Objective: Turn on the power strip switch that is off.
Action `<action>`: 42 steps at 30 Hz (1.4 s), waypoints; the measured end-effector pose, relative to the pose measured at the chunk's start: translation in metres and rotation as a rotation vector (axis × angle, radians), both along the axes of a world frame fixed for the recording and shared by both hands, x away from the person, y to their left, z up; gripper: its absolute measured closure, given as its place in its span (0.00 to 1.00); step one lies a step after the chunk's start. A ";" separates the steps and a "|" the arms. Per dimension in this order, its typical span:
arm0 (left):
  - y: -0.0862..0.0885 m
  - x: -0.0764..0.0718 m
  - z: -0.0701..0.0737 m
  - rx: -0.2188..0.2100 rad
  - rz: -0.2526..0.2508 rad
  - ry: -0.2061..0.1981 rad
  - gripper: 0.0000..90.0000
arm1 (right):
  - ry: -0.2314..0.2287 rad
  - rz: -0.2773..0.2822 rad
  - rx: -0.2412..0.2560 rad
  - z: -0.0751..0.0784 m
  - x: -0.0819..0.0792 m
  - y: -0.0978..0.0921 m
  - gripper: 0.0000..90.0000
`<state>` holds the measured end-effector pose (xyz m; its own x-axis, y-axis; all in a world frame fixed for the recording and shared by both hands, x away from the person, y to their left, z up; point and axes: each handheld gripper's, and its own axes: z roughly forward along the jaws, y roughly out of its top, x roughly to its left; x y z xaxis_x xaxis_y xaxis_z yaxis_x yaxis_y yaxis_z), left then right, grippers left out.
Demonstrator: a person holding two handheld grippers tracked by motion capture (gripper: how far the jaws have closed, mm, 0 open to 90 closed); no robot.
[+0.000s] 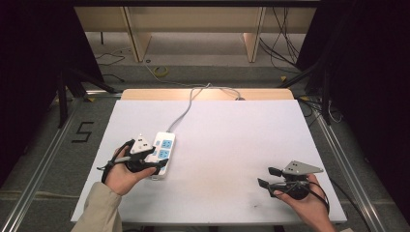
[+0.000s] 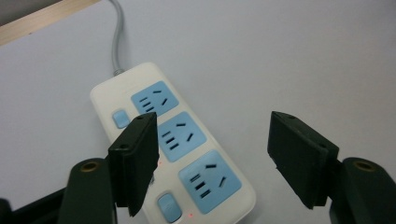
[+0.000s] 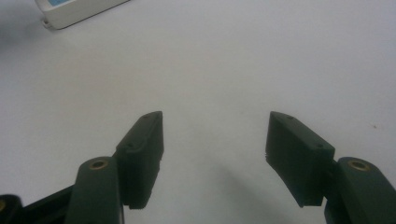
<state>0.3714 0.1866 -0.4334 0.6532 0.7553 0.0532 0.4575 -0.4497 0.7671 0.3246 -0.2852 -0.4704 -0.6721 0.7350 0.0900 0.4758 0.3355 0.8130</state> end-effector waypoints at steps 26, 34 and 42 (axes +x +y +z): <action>0.023 -0.013 -0.014 -0.009 0.039 -0.005 0.26 | 0.001 0.014 0.003 0.000 0.000 0.000 0.42; 0.036 -0.017 -0.018 -0.018 0.082 -0.014 0.21 | 0.000 0.018 0.004 0.000 0.000 0.000 0.42; 0.049 -0.021 -0.025 -0.011 0.118 -0.001 0.20 | 0.000 0.018 0.003 0.000 0.000 0.000 0.42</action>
